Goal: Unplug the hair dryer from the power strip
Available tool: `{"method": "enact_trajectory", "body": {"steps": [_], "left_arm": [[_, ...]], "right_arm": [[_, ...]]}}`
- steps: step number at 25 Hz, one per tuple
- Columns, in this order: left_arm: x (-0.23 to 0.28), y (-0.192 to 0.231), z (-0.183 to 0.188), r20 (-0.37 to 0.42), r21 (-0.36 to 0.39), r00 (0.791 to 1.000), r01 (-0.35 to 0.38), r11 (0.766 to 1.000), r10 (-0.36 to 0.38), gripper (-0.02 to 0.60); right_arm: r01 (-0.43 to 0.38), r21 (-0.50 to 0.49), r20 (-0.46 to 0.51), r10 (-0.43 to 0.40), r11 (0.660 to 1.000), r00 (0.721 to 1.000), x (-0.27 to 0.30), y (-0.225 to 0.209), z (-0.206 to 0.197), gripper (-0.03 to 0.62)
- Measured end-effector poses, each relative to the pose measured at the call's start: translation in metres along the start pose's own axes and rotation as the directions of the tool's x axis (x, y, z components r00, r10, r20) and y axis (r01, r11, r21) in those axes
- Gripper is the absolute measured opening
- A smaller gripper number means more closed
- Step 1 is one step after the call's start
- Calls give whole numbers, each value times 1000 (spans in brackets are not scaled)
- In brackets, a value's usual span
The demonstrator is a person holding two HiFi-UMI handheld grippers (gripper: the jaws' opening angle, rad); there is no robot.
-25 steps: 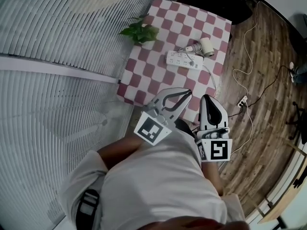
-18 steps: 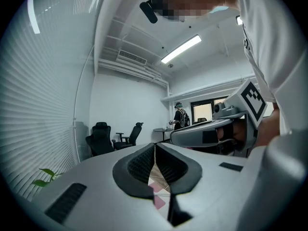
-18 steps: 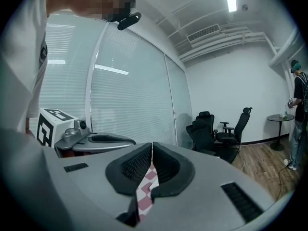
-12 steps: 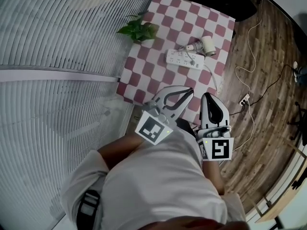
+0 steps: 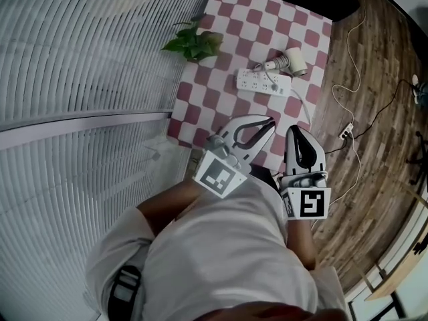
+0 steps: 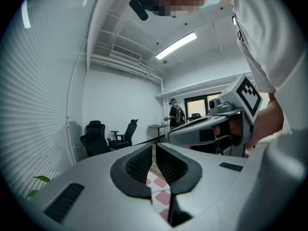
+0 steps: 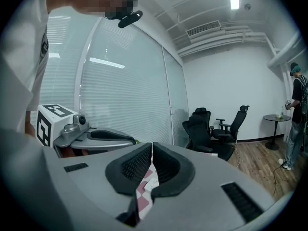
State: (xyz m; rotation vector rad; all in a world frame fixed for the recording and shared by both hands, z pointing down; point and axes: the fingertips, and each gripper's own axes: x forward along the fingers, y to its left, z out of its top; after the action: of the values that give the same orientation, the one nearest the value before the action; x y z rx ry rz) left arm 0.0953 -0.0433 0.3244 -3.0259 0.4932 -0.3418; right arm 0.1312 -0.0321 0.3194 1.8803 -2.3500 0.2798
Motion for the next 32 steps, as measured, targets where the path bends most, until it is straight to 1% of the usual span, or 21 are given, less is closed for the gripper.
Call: {"method": "enact_trajectory", "body": {"steps": [3,7,12,18,23,28,30,31,32], "left_arm": [[4,10,-12,-16,16,1000,9,1000,-9,34],[10,17,-32,-56,26,998,23,999,-21,34],[16,24,-53,-75,31,997,35,999,-33,34],[27,38,-81,-128,64,991,50,997,-42,34],[38,50,-112,-187,95,981,62,994,-43,34],[50,55,-148,-246,151,968,95,984,-56,35],[55,57,-158,-268,155,961,105,982,-60,35],[58,58,-163,-279,155,958,110,982,-63,45],[61,59,-169,-289,156,955,116,981,-67,85]], "right_arm": [[6,-5,-15,-6,1000,1000,10,-1,-7,34],[14,-6,-33,-14,1000,999,22,-3,-17,34],[36,-3,-64,-36,999,997,35,-7,-31,34],[29,6,-113,-28,1000,993,54,-13,-54,35],[24,-3,-145,-24,1000,989,72,-20,-72,35],[26,1,-186,-26,1000,982,88,-30,-96,35],[25,-2,-201,-25,1000,979,94,-34,-105,35],[27,0,-210,-26,1000,977,96,-36,-110,35],[30,2,-220,-29,1000,975,98,-38,-114,35]]}}
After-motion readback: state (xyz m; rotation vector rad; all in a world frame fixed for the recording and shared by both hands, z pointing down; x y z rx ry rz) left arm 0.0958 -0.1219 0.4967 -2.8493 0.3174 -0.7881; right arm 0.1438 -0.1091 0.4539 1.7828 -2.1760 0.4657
